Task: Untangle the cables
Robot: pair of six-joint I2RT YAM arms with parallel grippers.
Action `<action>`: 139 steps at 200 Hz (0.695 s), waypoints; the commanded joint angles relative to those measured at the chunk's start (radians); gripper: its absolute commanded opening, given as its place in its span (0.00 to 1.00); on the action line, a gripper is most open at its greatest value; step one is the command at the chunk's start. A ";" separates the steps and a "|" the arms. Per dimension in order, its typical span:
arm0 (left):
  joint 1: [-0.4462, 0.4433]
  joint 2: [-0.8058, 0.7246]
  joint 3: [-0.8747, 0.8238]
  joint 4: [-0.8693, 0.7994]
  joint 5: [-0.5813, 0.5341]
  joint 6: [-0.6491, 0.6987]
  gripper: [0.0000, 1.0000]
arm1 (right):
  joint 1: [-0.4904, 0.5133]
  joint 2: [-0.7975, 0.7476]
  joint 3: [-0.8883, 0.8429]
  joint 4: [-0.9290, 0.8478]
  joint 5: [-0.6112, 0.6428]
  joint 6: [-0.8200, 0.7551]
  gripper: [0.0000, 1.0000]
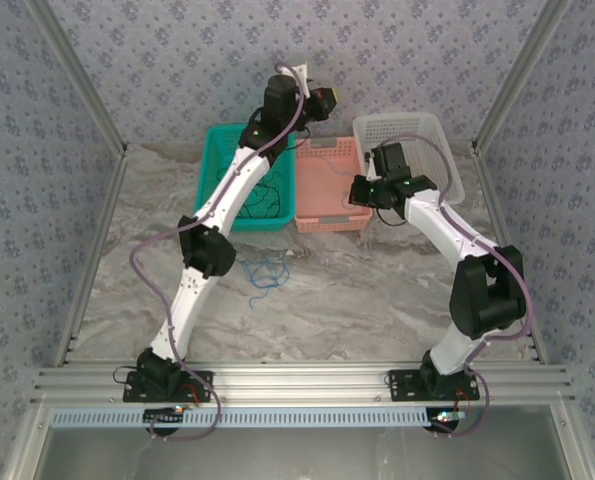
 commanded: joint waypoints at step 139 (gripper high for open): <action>-0.031 -0.101 0.009 -0.346 -0.156 0.153 0.68 | 0.025 0.050 0.185 -0.125 0.156 -0.041 0.41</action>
